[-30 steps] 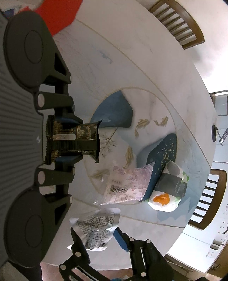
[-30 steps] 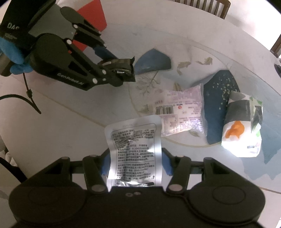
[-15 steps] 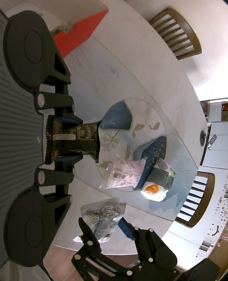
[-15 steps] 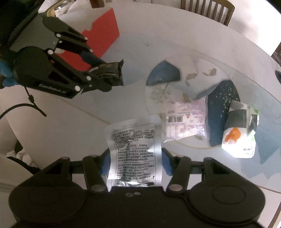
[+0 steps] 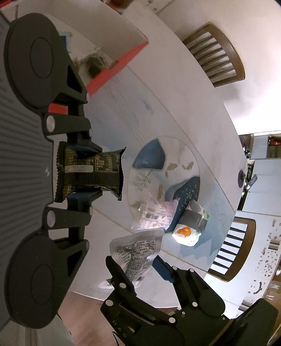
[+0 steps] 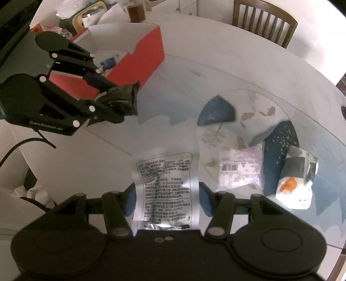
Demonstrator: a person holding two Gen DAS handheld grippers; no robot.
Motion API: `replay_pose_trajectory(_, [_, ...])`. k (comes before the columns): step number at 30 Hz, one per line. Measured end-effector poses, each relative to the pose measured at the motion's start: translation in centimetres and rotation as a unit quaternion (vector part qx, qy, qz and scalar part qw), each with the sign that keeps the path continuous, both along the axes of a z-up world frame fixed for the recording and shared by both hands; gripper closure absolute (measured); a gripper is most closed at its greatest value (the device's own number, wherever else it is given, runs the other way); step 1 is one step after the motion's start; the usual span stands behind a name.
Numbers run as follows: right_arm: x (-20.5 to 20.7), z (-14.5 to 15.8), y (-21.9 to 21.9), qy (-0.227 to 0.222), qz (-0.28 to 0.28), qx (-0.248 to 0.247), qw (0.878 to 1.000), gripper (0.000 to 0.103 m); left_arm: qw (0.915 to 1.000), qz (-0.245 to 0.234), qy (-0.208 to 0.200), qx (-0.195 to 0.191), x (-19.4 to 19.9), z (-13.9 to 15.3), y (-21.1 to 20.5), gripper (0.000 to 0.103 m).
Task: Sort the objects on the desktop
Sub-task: 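Carry the dark snack packet in the left tool while the right tool carries the white pouch to the box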
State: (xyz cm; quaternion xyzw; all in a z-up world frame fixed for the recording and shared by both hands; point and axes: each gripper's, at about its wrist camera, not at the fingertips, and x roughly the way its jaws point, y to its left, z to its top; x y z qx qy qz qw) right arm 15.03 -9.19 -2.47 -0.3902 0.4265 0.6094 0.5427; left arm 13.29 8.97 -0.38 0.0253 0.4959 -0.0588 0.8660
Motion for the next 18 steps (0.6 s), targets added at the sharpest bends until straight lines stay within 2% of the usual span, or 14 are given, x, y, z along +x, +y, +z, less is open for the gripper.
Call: replay_pose_trajectory(18, [-6.8, 3.1, 6.2, -0.001, 0.074, 0.012, 0.997, 0.046, 0.9989, 0.046, -0.006, 0.003, -6.3, 2.8, 5.8, 0.069])
